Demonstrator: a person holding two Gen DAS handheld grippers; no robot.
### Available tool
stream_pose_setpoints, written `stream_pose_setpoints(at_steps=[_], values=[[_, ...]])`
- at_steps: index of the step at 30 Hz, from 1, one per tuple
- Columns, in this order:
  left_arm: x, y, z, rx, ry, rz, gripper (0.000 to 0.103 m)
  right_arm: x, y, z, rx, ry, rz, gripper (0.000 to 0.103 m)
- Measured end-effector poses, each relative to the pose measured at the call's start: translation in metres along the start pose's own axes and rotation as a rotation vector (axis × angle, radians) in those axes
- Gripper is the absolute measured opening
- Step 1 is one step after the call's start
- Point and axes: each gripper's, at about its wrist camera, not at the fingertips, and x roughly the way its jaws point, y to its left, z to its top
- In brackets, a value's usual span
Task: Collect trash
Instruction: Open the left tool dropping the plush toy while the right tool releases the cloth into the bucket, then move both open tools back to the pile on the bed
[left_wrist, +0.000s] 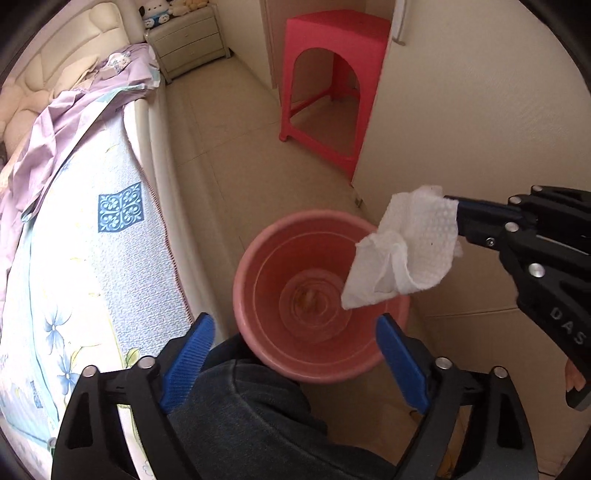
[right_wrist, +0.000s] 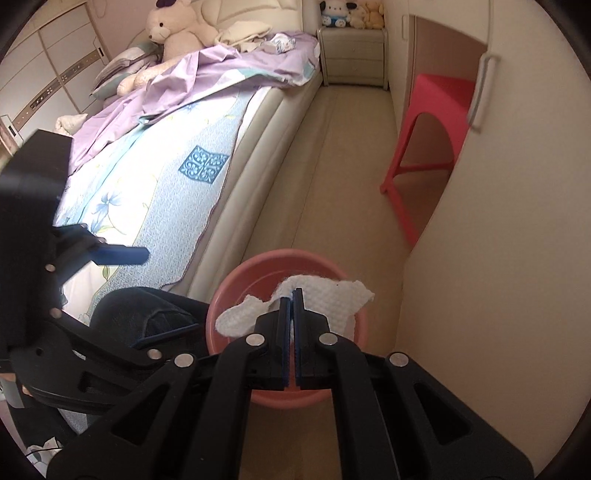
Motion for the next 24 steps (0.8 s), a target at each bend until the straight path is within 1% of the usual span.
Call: stream_pose_setpoints(at_steps=[1,3,4,5,7,8,9,10,11,12,15,17,18,23,24], values=[[0.001,0.003,0.0,-0.012,0.001,0.005,0.098,0.003,0.0,-0.001,-0.002,0.004,0.004,0.002],[0.004,0.013,-0.001,-0.034,0.005,0.014,0.098,0.009,0.002,-0.001,-0.007,0.01,0.011,0.002],[0.004,0.019,-0.002,-0.048,0.005,0.016,0.098,0.012,0.003,-0.001,-0.01,0.014,0.015,0.007],[0.004,0.023,-0.003,-0.059,0.006,0.018,0.098,0.014,0.005,-0.001,-0.014,0.016,0.015,0.009],[0.002,0.031,-0.006,-0.08,0.0,0.024,0.098,0.017,0.009,-0.001,-0.023,0.021,0.012,0.01],[0.001,0.033,-0.007,-0.087,-0.004,0.025,0.098,0.019,0.01,0.0,-0.027,0.023,0.011,0.013],[0.0,0.037,-0.008,-0.096,-0.009,0.028,0.098,0.02,0.012,0.0,-0.027,0.024,0.008,0.027],[-0.002,0.039,-0.011,-0.101,-0.013,0.032,0.098,0.021,0.013,0.001,-0.027,0.022,0.002,0.047],[-0.004,0.042,-0.012,-0.107,-0.017,0.036,0.098,0.021,0.015,0.001,-0.027,0.02,-0.003,0.055],[-0.004,0.044,-0.013,-0.112,-0.02,0.038,0.098,0.021,0.016,0.002,-0.027,0.016,-0.008,0.057],[-0.007,0.052,-0.016,-0.128,-0.022,0.041,0.098,0.022,0.019,0.003,-0.03,0.011,-0.02,0.056],[-0.008,0.057,-0.017,-0.142,-0.025,0.04,0.098,0.023,0.021,0.003,-0.04,0.012,-0.04,0.059],[-0.01,0.059,-0.019,-0.149,-0.028,0.042,0.098,0.023,0.022,0.002,-0.043,0.012,-0.036,0.061],[-0.017,0.069,-0.025,-0.175,-0.044,0.045,0.098,0.026,0.029,0.0,-0.059,0.017,-0.022,0.061],[-0.019,0.071,-0.027,-0.182,-0.048,0.048,0.098,0.027,0.031,0.001,-0.062,0.022,-0.02,0.064]])
